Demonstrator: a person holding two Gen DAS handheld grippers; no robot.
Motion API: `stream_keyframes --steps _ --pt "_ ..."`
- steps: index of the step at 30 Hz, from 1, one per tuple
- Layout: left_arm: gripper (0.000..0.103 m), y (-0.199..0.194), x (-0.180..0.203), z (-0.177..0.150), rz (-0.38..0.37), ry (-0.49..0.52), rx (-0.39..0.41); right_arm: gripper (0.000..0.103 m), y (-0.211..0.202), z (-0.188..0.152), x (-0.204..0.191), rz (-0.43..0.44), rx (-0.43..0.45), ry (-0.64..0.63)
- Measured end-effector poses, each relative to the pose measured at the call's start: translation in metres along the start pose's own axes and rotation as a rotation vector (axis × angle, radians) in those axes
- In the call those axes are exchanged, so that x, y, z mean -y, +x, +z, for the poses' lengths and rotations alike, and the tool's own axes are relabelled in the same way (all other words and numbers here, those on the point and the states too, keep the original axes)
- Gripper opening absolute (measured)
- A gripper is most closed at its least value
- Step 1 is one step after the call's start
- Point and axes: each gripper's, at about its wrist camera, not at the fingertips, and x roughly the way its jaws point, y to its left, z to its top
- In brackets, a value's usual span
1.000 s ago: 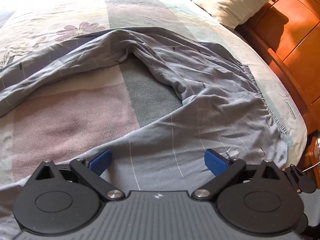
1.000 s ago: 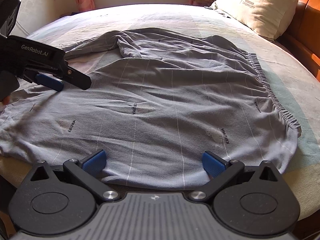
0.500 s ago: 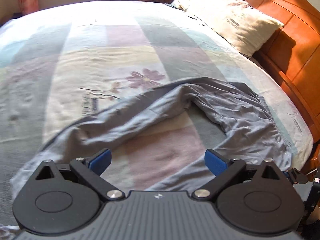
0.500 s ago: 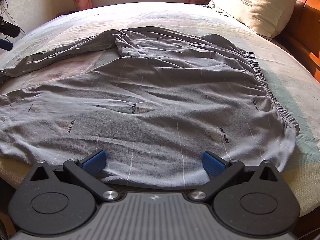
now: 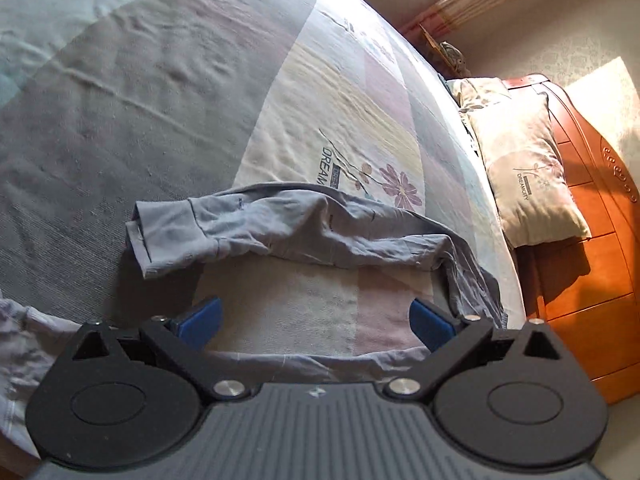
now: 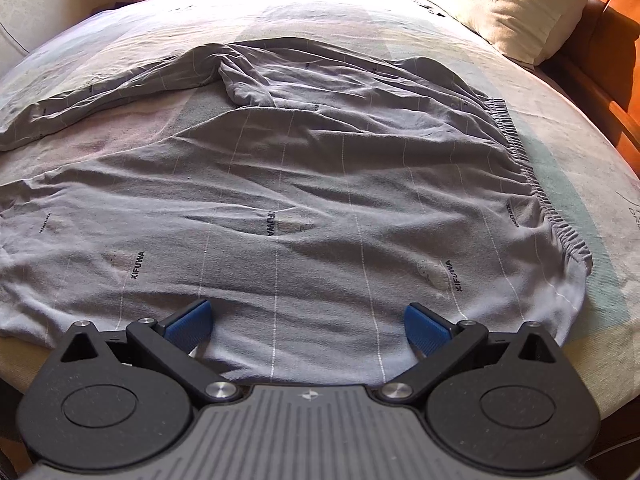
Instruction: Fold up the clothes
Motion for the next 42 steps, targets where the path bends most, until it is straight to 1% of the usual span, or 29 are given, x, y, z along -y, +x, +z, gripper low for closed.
stream_keyframes --steps 4,5,6,9,10,13,16,18,20,22,24,27,29,32,33,34,35,37,38,40,41,42 --pt "0.099 0.030 -0.019 0.001 -0.060 -0.091 0.021 0.103 -0.001 0.004 -0.010 -0.046 -0.010 -0.044" --pt "0.099 0.038 -0.024 0.002 -0.074 -0.111 0.036 0.103 -0.001 0.005 -0.011 -0.052 -0.012 -0.051" --pt "0.099 0.045 -0.029 0.002 -0.084 -0.131 0.053 0.103 -0.001 0.006 -0.011 -0.057 -0.016 -0.053" --pt "0.099 0.064 -0.042 0.004 -0.058 -0.176 0.118 0.103 -0.001 0.008 -0.014 -0.071 -0.024 -0.062" --pt "0.099 0.064 -0.044 0.004 -0.075 -0.185 0.160 0.103 -0.001 0.009 -0.015 -0.076 -0.027 -0.065" --pt "0.099 0.064 -0.045 0.012 -0.052 -0.162 0.249 0.103 0.000 0.011 -0.018 -0.091 -0.035 -0.075" --pt "0.099 0.064 -0.049 0.025 -0.040 -0.160 0.296 0.103 0.002 0.014 -0.021 -0.099 -0.038 -0.084" --pt "0.099 0.061 -0.051 0.032 -0.021 -0.159 0.352 0.103 0.003 0.016 -0.023 -0.105 -0.040 -0.090" --pt "0.099 0.058 -0.052 0.033 -0.033 -0.162 0.385 0.103 0.004 0.017 -0.025 -0.111 -0.038 -0.098" --pt "0.099 0.058 -0.050 0.033 -0.041 -0.103 0.413 0.103 0.004 0.018 -0.026 -0.112 -0.037 -0.104" --pt "0.099 0.060 -0.050 0.040 -0.014 -0.065 0.412 0.103 0.004 0.018 -0.024 -0.106 -0.039 -0.096" --pt "0.099 0.054 -0.051 0.052 -0.031 -0.075 0.422 0.103 0.005 0.018 -0.023 -0.102 -0.040 -0.087" --pt "0.099 0.053 -0.050 0.055 -0.052 -0.081 0.409 0.103 0.005 0.018 -0.023 -0.101 -0.040 -0.081" --pt "0.098 0.056 -0.064 0.042 -0.049 -0.129 0.370 0.103 0.005 0.018 -0.022 -0.098 -0.040 -0.072" --pt "0.096 0.058 -0.070 0.037 -0.052 -0.151 0.366 0.103 0.005 0.018 -0.022 -0.097 -0.040 -0.069" --pt "0.093 0.056 -0.075 0.030 -0.075 -0.166 0.399 0.103 0.005 0.018 -0.022 -0.096 -0.040 -0.066" --pt "0.091 0.054 -0.079 0.027 -0.088 -0.194 0.416 0.103 0.005 0.018 -0.021 -0.095 -0.040 -0.063" --pt "0.075 0.050 -0.089 0.023 -0.105 -0.265 0.437 0.103 0.005 0.017 -0.021 -0.094 -0.040 -0.058" --pt "0.071 0.048 -0.094 0.023 -0.111 -0.307 0.442 0.103 0.005 0.017 -0.021 -0.094 -0.038 -0.057" --pt "0.056 0.044 -0.107 0.023 -0.138 -0.413 0.447 0.103 0.005 0.016 -0.020 -0.091 -0.036 -0.049" --pt "0.054 0.043 -0.111 0.022 -0.156 -0.447 0.449 0.103 0.005 0.016 -0.020 -0.089 -0.035 -0.044" --pt "0.054 0.042 -0.112 0.022 -0.176 -0.445 0.458 0.103 0.005 0.015 -0.019 -0.087 -0.034 -0.036"
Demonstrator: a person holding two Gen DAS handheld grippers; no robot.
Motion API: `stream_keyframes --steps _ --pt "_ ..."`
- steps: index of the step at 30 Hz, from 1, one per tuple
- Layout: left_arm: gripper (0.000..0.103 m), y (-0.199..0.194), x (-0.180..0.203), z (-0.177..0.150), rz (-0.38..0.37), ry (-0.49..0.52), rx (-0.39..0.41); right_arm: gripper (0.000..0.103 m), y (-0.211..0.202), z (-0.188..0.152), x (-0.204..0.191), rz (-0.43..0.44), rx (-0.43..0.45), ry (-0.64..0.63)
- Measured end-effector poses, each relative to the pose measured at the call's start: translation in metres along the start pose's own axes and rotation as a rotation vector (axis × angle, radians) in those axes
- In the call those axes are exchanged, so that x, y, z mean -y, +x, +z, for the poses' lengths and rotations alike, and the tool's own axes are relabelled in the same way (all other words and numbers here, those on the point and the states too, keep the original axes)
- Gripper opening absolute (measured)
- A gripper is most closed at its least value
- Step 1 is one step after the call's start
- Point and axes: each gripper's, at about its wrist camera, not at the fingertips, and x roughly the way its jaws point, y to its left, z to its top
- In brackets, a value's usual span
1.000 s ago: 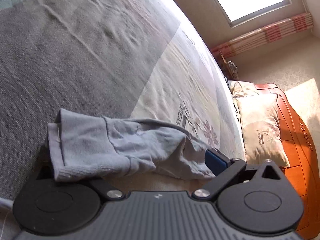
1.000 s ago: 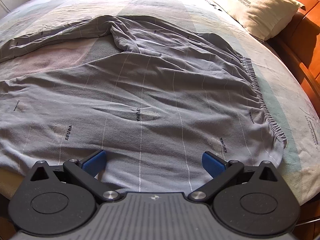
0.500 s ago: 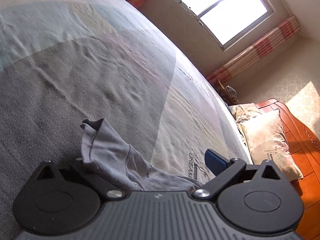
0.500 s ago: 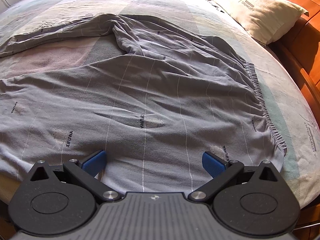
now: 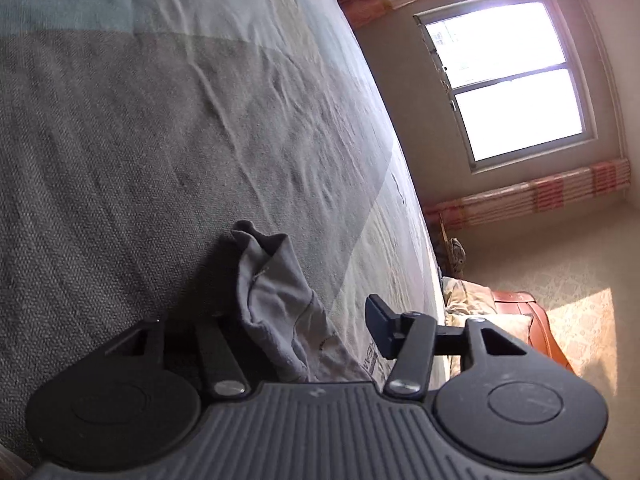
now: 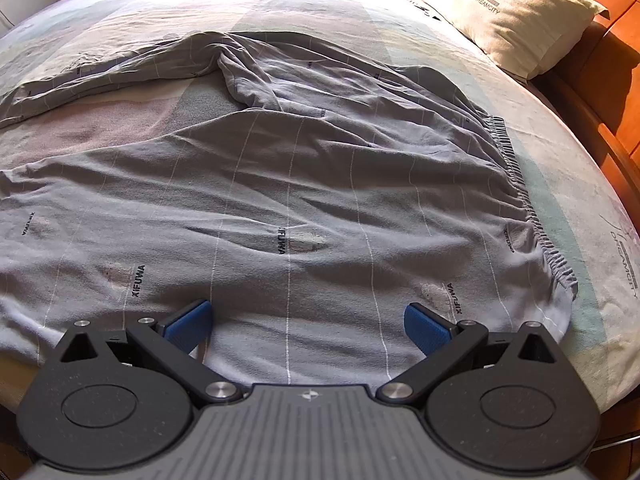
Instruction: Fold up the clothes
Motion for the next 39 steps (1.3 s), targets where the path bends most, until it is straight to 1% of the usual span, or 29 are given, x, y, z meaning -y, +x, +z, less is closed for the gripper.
stream_keyframes --steps 1,2,3,4,5,6,7,9,11,13,15,19,21,23,26,29,33,37,38,39 --pt "0.054 0.000 -0.001 0.000 -0.015 0.002 0.004 0.103 0.000 0.000 0.001 0.002 0.000 0.007" --pt "0.054 0.001 -0.001 0.001 0.004 0.026 0.008 0.103 0.000 -0.001 0.001 0.005 0.001 0.015" --pt "0.048 0.006 -0.003 0.002 0.035 0.032 0.002 0.103 0.000 -0.001 0.002 0.007 0.001 0.021" --pt "0.027 0.009 -0.006 0.003 0.065 0.035 -0.003 0.103 0.001 -0.001 0.003 0.010 -0.001 0.024" --pt "0.021 0.012 -0.009 0.004 0.079 0.020 -0.006 0.103 0.001 -0.001 0.003 0.012 -0.003 0.025" --pt "0.021 0.013 -0.011 0.005 0.080 0.010 -0.007 0.103 0.001 0.000 0.003 0.014 -0.004 0.025" --pt "0.021 0.013 -0.008 0.005 0.086 0.029 -0.008 0.103 0.000 -0.001 0.003 0.013 -0.003 0.026" --pt "0.020 0.016 0.006 0.004 0.119 0.126 -0.014 0.103 0.000 -0.001 0.002 0.009 -0.003 0.023" --pt "0.019 0.016 0.021 0.008 0.117 0.198 -0.007 0.103 -0.002 0.001 -0.001 -0.005 -0.002 0.003" --pt "0.016 0.017 0.035 0.013 0.114 0.268 0.000 0.103 -0.007 0.003 -0.008 -0.026 0.010 -0.051" --pt "0.016 0.017 0.053 0.023 0.098 0.323 0.016 0.103 -0.014 0.004 -0.018 -0.038 0.043 -0.126" --pt "0.015 0.023 0.086 0.044 0.078 0.412 0.038 0.103 -0.029 0.011 -0.042 -0.007 0.107 -0.245" --pt "0.015 0.031 0.105 0.053 0.080 0.475 0.046 0.103 -0.031 0.014 -0.053 -0.004 0.127 -0.287" --pt "0.015 0.039 0.118 0.062 0.084 0.515 0.045 0.103 -0.032 0.018 -0.061 -0.002 0.138 -0.310" --pt "0.015 0.050 0.130 0.075 0.090 0.560 0.042 0.103 -0.032 0.024 -0.068 0.005 0.148 -0.319" --pt "0.015 0.073 0.146 0.085 0.094 0.594 0.040 0.103 -0.034 0.030 -0.070 0.007 0.156 -0.315" --pt "0.015 0.094 0.158 0.097 0.095 0.627 0.049 0.103 -0.031 0.037 -0.071 -0.008 0.157 -0.313" --pt "0.015 0.120 0.157 0.106 0.132 0.637 0.019 0.103 -0.024 0.044 -0.073 -0.016 0.150 -0.305" --pt "0.015 0.126 0.153 0.107 0.148 0.640 0.009 0.103 -0.023 0.045 -0.074 -0.013 0.148 -0.304" --pt "0.018 0.131 0.150 0.108 0.177 0.646 0.004 0.103 -0.021 0.046 -0.075 -0.011 0.147 -0.304"
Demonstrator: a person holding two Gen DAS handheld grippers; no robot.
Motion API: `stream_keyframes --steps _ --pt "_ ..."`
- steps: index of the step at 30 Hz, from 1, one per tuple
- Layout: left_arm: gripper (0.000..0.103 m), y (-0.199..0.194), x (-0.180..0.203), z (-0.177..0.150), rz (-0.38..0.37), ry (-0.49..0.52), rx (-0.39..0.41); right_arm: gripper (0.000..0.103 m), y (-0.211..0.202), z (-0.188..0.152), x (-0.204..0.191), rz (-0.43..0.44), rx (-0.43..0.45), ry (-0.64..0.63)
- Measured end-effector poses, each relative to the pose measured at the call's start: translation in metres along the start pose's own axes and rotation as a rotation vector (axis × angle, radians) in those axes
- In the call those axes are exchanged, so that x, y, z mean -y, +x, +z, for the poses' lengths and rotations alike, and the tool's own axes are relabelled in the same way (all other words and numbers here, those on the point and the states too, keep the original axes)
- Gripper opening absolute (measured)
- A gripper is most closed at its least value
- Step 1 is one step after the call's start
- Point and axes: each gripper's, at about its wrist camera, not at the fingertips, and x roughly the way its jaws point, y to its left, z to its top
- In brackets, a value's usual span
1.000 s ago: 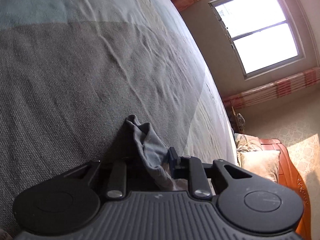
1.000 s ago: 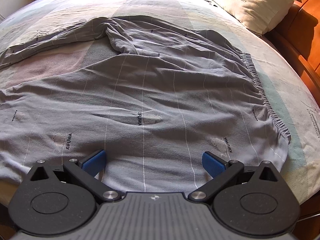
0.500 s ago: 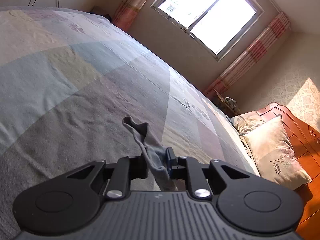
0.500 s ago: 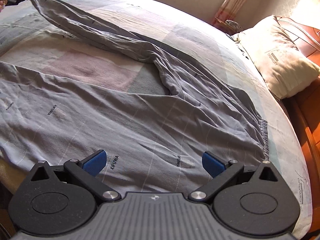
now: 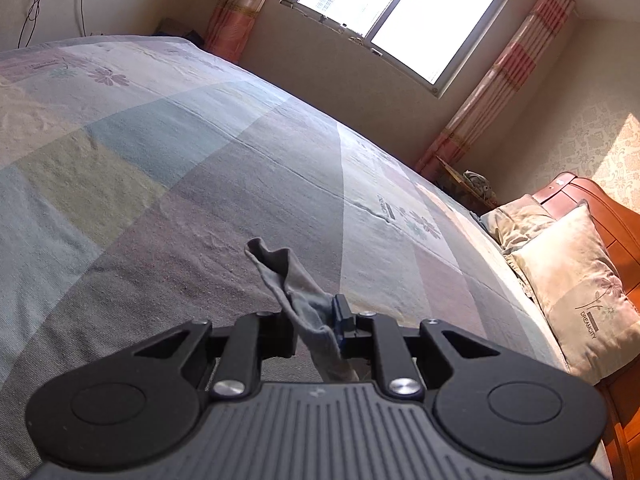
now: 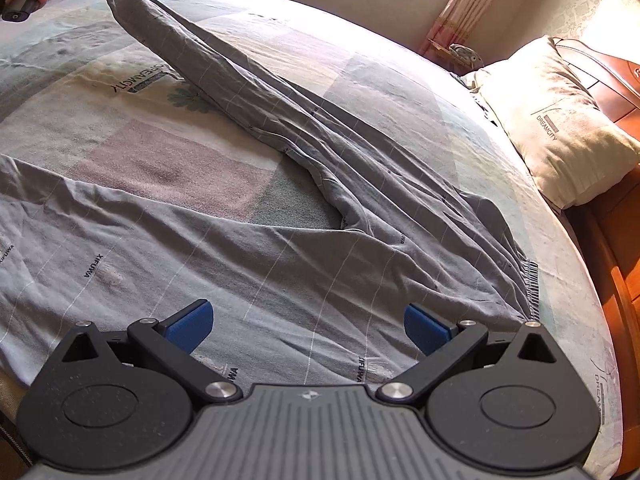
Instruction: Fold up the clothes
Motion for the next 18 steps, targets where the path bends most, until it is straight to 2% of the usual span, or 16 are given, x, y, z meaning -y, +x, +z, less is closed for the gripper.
stream_keyframes --steps 5,7,9,12,16,18 --pt "0.039 0.016 -0.013 -0.005 0.188 0.062 -0.041 0.103 0.008 0.002 -0.005 0.004 -0.009 -0.016" --pt "0.037 0.020 -0.018 -0.006 0.270 0.093 -0.050 0.103 0.010 0.002 -0.006 0.008 -0.013 -0.015" --pt "0.041 0.020 -0.025 -0.002 0.341 0.105 -0.039 0.103 0.012 0.001 -0.007 0.014 -0.017 -0.011" --pt "0.042 0.014 -0.028 0.001 0.322 0.064 -0.058 0.103 0.013 -0.002 -0.009 0.022 -0.018 -0.006" --pt "0.047 0.006 0.002 -0.011 0.262 0.176 -0.092 0.103 0.012 -0.003 -0.009 0.040 -0.015 0.008" --pt "0.048 0.005 0.027 -0.023 0.196 0.229 -0.140 0.103 0.010 -0.004 -0.010 0.047 -0.008 0.016"
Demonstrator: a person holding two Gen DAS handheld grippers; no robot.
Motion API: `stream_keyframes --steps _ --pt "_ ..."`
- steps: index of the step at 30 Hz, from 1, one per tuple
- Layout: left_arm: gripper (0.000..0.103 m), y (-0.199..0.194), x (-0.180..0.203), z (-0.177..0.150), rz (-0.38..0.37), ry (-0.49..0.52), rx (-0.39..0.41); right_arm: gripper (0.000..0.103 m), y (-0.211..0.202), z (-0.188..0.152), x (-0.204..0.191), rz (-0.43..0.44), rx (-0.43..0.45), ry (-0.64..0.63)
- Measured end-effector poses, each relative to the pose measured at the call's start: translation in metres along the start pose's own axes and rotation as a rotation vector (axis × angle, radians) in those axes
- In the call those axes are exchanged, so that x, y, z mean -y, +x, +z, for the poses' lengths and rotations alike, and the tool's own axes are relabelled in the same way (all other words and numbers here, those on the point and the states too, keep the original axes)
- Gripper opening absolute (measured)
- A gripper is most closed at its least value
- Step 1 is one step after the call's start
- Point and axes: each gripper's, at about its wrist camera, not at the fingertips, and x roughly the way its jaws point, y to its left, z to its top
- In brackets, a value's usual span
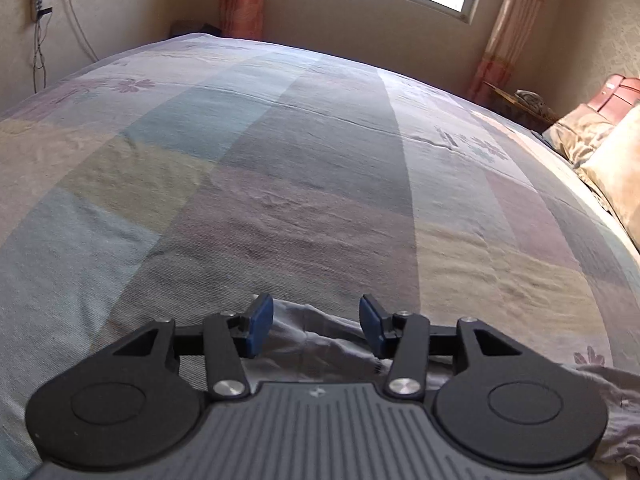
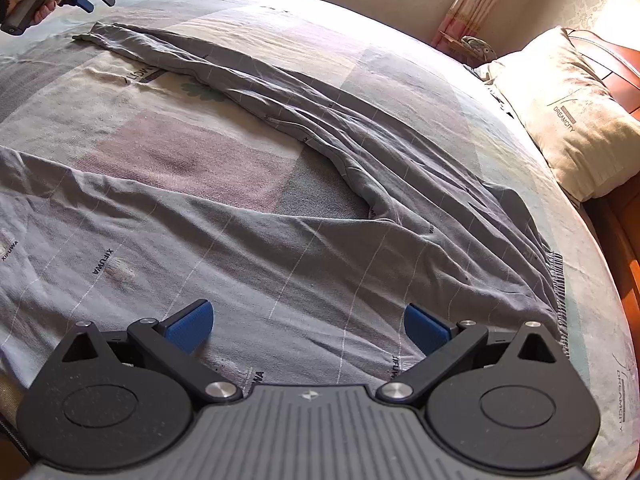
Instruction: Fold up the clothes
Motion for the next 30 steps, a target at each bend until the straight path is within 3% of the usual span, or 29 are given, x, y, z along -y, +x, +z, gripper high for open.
stream_keyframes --steps 6,11,16,22,30 --pt "0.058 -0.014 0.090 -0.023 -0.156 0.193 -0.098 0.103 -0.011 -0.005 0.001 0.029 0.019 0.024" --pt "0.066 -0.020 0.152 -0.044 -0.287 0.258 -0.162 0.103 -0.020 -0.015 0.011 0.035 0.029 0.056" --pt "0.067 -0.021 0.199 -0.068 -0.307 0.330 -0.227 0.103 -0.027 -0.029 0.023 0.029 0.035 0.084" --pt "0.071 -0.038 0.256 -0.102 -0.300 0.496 -0.283 0.103 -0.032 -0.052 0.046 0.018 0.039 0.139" --pt "0.077 -0.063 0.353 -0.173 -0.499 0.594 -0.385 0.103 -0.029 -0.077 0.085 -0.045 0.058 0.231"
